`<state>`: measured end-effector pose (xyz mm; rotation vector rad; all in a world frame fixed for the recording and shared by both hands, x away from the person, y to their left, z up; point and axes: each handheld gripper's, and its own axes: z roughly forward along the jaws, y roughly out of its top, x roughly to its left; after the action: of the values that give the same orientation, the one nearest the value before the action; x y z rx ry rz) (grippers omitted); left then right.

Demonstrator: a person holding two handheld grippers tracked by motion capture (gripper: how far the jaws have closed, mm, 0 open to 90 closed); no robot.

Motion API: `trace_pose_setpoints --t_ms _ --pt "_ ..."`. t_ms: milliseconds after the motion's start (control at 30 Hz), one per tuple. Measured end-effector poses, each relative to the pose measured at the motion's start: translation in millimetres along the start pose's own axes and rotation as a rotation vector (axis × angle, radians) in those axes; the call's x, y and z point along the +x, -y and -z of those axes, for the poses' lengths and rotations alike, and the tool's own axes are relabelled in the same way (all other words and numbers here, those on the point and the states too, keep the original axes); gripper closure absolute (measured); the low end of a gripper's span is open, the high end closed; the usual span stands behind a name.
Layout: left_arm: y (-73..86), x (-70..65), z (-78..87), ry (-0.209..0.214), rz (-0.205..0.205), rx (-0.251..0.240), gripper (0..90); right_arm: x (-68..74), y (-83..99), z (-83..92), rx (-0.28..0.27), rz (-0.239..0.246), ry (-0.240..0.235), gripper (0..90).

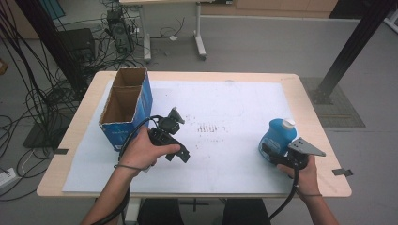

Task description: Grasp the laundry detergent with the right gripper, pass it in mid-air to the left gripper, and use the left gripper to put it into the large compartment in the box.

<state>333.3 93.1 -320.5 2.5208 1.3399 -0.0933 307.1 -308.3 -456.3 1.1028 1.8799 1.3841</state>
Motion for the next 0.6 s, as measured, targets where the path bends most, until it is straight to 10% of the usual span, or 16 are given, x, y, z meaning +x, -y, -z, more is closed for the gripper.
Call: trace_pose_setpoints --t_ms 600 --pt "-7.5 1.2 21.0 0.010 -0.076 -0.020 10.5 -7.4 -24.5 -6.6 0.023 0.000 -0.094 41.2"
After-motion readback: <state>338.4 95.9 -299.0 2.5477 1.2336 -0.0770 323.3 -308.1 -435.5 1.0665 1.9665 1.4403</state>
